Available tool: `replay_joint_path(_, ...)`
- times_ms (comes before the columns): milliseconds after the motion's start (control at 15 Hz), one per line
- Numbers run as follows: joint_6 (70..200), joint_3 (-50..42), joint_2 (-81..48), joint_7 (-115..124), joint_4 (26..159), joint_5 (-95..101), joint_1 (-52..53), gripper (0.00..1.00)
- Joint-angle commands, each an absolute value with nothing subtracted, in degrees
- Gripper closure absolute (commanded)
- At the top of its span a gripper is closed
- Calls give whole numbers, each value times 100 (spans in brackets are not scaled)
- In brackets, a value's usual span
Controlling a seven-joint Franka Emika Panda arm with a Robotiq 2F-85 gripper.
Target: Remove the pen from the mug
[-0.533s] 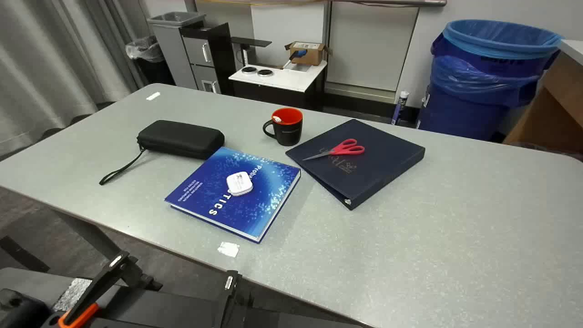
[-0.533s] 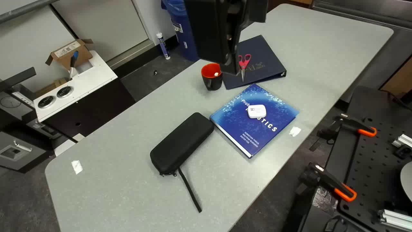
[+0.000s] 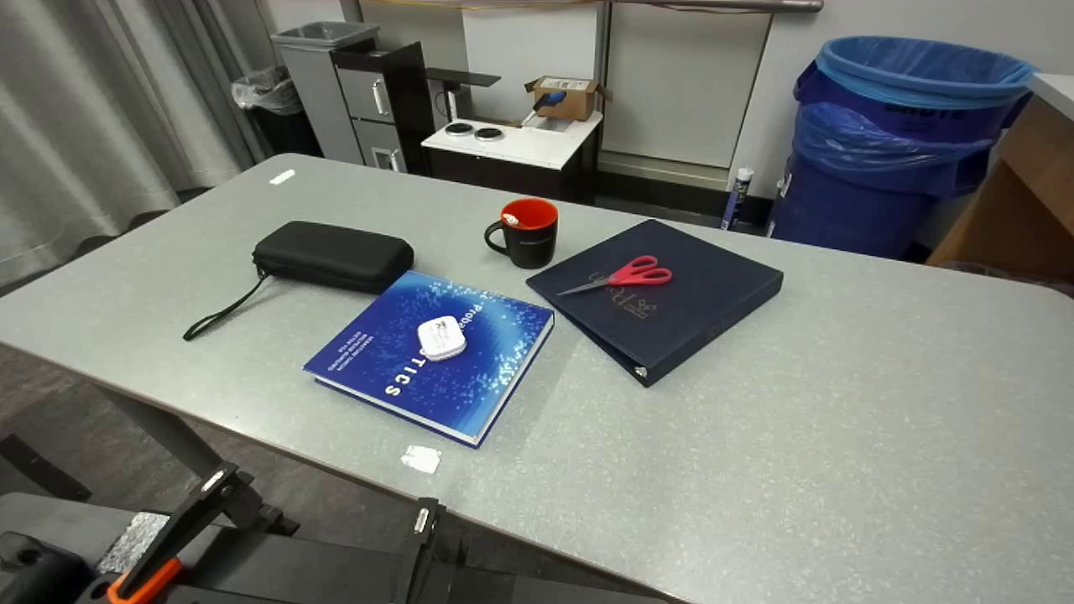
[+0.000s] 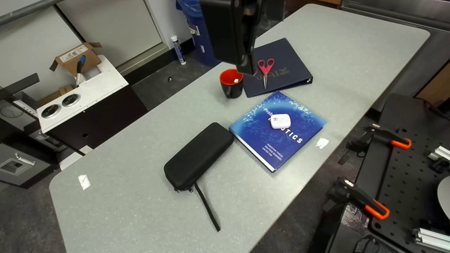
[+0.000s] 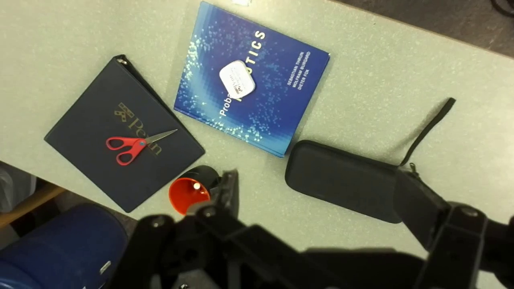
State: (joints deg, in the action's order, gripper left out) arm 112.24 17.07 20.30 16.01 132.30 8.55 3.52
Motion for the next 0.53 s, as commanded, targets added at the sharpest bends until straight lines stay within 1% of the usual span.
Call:
replay_joint_path(0,11855,1353,1011,1834,12955,1549,62,0)
replay_joint_path(200,12333,1008,116,2197,12732,1927,-98,0)
replay_joint_path(333,12303,742,-333,2320,12507,1906,-73,0)
replay_joint_path(467,12196,538,-435,2148,12366,1559,19,0)
